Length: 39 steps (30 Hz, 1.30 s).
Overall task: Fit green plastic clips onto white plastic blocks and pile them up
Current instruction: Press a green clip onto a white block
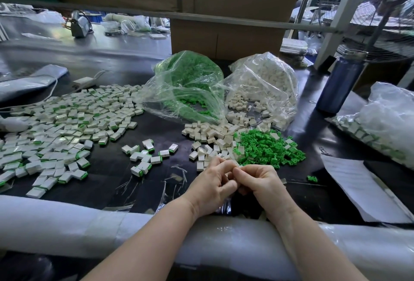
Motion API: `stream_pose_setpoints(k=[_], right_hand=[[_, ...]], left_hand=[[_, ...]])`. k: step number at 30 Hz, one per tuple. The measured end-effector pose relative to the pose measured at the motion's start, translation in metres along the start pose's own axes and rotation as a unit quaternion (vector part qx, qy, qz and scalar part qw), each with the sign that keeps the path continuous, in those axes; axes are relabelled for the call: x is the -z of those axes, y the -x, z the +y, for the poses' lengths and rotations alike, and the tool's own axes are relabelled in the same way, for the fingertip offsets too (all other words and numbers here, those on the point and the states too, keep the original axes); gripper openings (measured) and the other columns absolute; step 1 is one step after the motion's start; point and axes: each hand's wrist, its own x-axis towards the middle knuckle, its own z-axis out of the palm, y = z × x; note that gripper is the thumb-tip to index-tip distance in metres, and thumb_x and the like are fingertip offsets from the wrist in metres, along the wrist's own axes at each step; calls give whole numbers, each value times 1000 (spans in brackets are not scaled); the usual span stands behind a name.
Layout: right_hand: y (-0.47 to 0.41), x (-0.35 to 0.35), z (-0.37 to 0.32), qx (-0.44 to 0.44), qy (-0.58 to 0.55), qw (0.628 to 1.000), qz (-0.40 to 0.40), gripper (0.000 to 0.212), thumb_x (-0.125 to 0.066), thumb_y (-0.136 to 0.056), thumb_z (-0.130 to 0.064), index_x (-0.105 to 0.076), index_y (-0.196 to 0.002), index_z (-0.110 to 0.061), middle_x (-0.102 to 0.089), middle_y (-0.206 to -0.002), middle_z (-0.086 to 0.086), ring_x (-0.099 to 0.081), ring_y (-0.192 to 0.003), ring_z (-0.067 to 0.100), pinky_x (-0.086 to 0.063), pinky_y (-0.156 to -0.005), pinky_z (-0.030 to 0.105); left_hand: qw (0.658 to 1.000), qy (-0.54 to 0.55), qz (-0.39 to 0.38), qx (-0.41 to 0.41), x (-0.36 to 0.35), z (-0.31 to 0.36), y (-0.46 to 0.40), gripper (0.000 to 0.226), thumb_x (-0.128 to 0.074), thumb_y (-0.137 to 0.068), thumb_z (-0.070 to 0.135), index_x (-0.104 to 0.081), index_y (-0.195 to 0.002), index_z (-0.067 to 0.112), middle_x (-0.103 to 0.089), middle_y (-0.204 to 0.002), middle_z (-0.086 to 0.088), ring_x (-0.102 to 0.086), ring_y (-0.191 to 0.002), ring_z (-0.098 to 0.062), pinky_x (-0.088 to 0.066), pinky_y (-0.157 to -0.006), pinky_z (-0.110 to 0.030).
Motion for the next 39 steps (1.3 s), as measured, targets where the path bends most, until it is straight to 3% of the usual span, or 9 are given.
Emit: stream_pose_setpoints(k=[4,7,11,18,23,28,32,36,39], right_hand=[[1,-3,-4,24,6,1000,16,26,-62,-76,-33,-73,-79,-9,-68,-65,10,-61,-57,14,-49,-52,19],[1,1,-3,32,17,997,63,11,-66,-82,-21,-71,-84,-11,-72,-72,4,-65,-62,10,-50,-52,19],[2,2,-4,51,50,995,74,9,-68,-80,-3,-69,-76,-11,-70,-69,2,-64,-63,10,-50,-50,19],[0,-1,-3,50,98,990,85,13,-65,-84,-3,-64,-73,-11,-62,-63,2,-56,-53,4,-49,-50,20],[-1,4,-3,78,129,977,153,13,-68,-83,-13,-66,-71,-18,-63,-61,-7,-56,-57,8,-49,-56,24],[-4,9,2,66,161,955,239,19,-70,-81,-11,-64,-65,-18,-61,-61,0,-53,-58,13,-46,-59,27],[-7,13,6,55,193,936,289,20,-69,-82,-12,-62,-65,-20,-62,-65,-1,-56,-66,16,-43,-64,27],[-7,15,9,45,220,926,303,20,-69,-81,-11,-61,-65,-21,-61,-65,-4,-55,-66,14,-39,-61,24],[-8,16,11,26,249,923,293,19,-68,-81,-11,-61,-68,-22,-62,-71,-1,-57,-71,17,-39,-65,24]], left_hand=[[999,36,36,1,1,-2,-1,4,-58,-90,16,-61,-92,20,-42,-99,3,-48,-74,-6,-43,-77,-14],[997,39,57,17,2,-4,-2,10,-58,-90,19,-63,-96,12,-42,-99,5,-49,-76,-10,-47,-78,-19],[997,32,67,17,1,-4,-2,13,-58,-91,19,-63,-99,9,-41,-93,11,-45,-69,-4,-43,-70,-12],[998,17,63,10,1,-3,-2,15,-58,-91,19,-63,-97,7,-42,-93,10,-45,-66,-3,-42,-66,-12],[987,-5,162,15,3,-4,0,13,-60,-89,18,-65,-99,12,-59,-80,12,-58,-73,-8,-50,-74,-19],[938,16,337,74,10,-10,-2,25,-58,-89,9,-65,-113,13,-68,-93,-4,-65,-80,-18,-55,-79,-30],[884,2,446,142,21,-17,-4,27,-53,-91,3,-66,-113,12,-57,-110,-9,-58,-88,-17,-43,-87,-19],[868,-6,453,202,26,-22,-4,31,-51,-89,-3,-60,-119,1,-40,-125,-15,-52,-97,-21,-30,-83,-9],[879,-51,416,227,23,-22,-5,38,-53,-89,0,-52,-127,-2,-32,-131,-16,-44,-115,-29,-27,-88,-11]])
